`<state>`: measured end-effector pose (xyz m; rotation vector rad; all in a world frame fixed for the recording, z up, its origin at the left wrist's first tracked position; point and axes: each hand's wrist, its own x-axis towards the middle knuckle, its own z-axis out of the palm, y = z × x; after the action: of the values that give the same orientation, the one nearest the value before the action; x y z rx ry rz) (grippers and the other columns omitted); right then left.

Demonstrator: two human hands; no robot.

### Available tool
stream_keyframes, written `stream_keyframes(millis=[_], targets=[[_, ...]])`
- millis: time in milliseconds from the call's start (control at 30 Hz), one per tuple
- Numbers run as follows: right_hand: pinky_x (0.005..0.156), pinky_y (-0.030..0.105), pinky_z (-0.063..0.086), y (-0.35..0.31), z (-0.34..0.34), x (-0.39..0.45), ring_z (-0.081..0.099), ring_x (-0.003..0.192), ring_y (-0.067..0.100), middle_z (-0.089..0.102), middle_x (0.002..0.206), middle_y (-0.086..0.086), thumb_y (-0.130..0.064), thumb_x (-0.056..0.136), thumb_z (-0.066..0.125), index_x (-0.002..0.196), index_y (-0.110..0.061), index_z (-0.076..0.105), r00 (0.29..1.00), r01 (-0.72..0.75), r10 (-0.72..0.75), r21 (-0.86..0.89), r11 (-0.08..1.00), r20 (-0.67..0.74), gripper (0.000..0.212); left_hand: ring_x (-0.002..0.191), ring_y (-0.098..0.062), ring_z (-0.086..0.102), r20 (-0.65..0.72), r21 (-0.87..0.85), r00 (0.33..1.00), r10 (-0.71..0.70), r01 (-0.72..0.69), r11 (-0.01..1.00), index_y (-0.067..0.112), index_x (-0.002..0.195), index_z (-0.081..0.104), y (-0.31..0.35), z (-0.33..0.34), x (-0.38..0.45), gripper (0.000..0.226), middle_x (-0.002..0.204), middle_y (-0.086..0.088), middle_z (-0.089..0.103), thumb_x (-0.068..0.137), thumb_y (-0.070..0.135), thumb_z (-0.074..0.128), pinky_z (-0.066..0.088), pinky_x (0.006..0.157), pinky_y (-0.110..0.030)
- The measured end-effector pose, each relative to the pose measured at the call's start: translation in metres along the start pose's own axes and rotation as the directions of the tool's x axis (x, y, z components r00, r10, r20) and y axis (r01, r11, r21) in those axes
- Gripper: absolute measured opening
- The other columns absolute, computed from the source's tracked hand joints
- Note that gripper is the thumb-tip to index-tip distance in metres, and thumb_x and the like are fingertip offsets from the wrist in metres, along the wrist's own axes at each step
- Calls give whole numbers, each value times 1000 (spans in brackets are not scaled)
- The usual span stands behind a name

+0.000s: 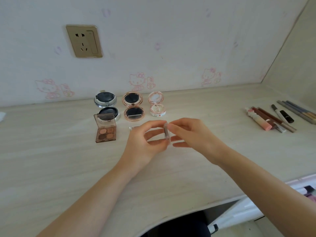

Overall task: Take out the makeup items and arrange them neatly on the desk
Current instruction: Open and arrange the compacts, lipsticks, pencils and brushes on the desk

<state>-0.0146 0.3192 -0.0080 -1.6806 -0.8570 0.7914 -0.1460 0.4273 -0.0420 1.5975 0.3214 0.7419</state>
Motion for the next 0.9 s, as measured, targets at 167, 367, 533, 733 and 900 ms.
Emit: stream_keyframes(millis=[167,367,533,733,900], targets=[[71,33,60,0,3,0,73,80,21,73,89,6,-27,84,72,93,-9,69,999,-46,44,110,993,21,21,109,-12,63,12,149,996,91,-92,985,28,107,64,-1,3,-3,47,105,10,69,69,3,74,57,83,-33],[73,32,59,-4,2,0,72,86,28,73,93,14,-21,84,72,94,-4,70,998,-58,49,217,975,47,20,107,-12,65,-4,163,991,134,-131,978,27,104,62,0,2,-3,45,102,9,69,66,7,75,58,81,-33],[77,35,59,-4,0,2,72,86,27,74,93,12,-21,85,71,96,-5,70,996,-76,59,250,965,74,19,109,-17,64,1,90,991,131,-130,987,19,106,62,-1,1,-1,44,105,5,69,69,2,78,57,85,-36],[79,31,57,1,-1,2,71,82,7,74,87,-10,-22,78,76,88,-21,69,978,174,-186,-122,977,-95,13,101,-15,68,-51,-93,999,4,-8,996,16,97,71,0,-1,1,24,107,4,71,74,13,79,54,80,-21],[80,11,51,4,-3,2,63,100,-7,72,93,-18,-20,83,72,91,-27,70,935,330,-353,-261,907,-43,11,93,-27,71,-72,-268,983,-170,145,952,16,90,75,2,0,3,11,95,-11,74,81,11,73,55,79,-24]])
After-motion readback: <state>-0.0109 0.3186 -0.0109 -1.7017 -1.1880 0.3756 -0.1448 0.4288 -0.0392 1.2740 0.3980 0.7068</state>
